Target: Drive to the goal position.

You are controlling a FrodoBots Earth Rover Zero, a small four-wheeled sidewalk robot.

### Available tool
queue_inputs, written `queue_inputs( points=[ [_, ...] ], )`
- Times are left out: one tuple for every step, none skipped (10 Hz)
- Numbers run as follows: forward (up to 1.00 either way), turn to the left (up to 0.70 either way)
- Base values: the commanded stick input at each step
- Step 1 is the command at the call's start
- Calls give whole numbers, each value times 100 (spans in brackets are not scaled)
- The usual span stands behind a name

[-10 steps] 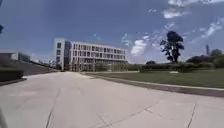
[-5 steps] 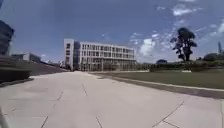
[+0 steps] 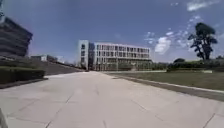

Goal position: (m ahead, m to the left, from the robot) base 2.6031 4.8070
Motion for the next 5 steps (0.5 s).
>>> queue_inputs(
  points=[
    [70,0],
    [70,0],
    [70,0],
    [70,0],
    [70,0]
  ],
)
